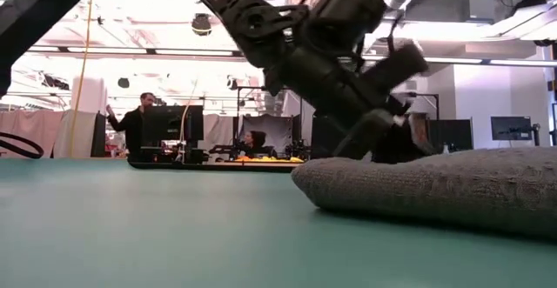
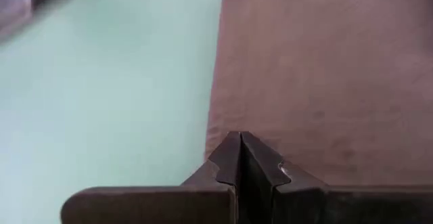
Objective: Roll towel into tight, uniform cylinder
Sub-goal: Roll the gray towel
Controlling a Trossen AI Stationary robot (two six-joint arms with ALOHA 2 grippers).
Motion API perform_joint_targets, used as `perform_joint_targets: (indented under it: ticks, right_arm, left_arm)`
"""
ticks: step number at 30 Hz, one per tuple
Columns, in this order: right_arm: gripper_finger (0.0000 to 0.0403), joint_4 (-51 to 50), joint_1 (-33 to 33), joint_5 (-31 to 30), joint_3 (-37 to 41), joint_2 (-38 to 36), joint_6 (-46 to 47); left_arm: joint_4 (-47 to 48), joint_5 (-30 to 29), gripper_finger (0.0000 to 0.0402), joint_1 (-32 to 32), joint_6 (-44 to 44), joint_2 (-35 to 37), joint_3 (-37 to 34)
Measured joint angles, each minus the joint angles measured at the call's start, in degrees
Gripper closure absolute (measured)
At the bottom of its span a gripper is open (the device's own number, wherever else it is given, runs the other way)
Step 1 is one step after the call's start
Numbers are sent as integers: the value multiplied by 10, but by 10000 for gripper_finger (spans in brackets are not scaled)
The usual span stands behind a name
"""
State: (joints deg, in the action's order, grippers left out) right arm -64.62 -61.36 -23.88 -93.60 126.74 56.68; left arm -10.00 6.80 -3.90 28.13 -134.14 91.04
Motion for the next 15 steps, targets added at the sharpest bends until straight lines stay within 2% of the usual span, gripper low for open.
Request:
perform_joint_targets:
  ticks: [3,6,10,15]
  right_arm:
    - [375,1,-1,0,0,0,1]
    - [375,0,-3,-5,0,0,8]
    - [375,-27,-6,-26,0,0,114]
    - [375,-24,-16,-37,1,0,201]
  left_arm:
    - [65,-7,401,12,-34,-1,11]
    - [107,16,401,18,-74,3,9]
    - [152,26,401,15,-100,8,10]
    - [165,24,401,4,-108,8,9]
